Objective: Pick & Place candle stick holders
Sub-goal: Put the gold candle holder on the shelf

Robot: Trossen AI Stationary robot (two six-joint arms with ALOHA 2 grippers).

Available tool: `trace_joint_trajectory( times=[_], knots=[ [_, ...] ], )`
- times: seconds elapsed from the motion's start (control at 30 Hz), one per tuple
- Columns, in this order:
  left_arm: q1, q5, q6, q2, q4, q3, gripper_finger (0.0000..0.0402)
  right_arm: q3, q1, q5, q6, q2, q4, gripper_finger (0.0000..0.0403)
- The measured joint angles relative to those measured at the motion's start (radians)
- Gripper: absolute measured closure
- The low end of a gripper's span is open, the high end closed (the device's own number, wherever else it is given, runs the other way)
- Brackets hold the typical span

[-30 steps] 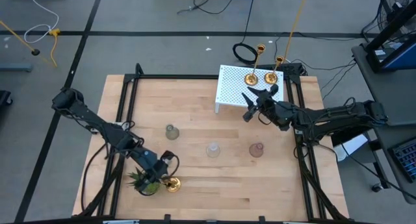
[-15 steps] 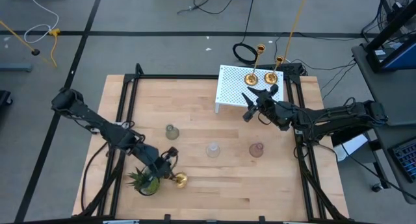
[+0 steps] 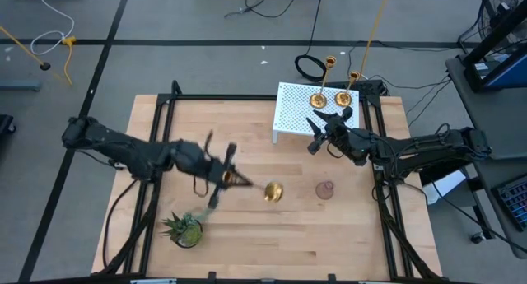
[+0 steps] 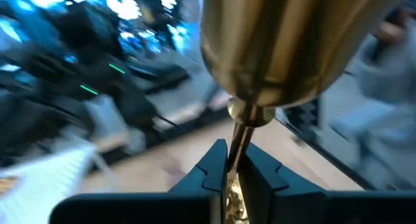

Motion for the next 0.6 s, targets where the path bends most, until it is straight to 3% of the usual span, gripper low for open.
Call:
trace_joint_trajectory(
  times=[0.23, 0.43, 0.6],
  knots=[
    [0.207, -0.001, -0.079, 0.101, -0.085, 0.256, 0.0385, 0.000, 0.000, 0.000, -0.011, 0.000, 0.000, 0.0259],
    [0.385, -0.002, -0.072, 0.296, -0.218, 0.495, 0.0372, -0.008, 0.000, 0.001, 0.086, 0.000, -0.066, 0.0259],
    [0.500, 0.004, -0.073, 0.428, -0.263, 0.655, 0.0381, -0.091, 0.000, 0.001, 0.150, 0.001, -0.086, 0.0259]
  ],
)
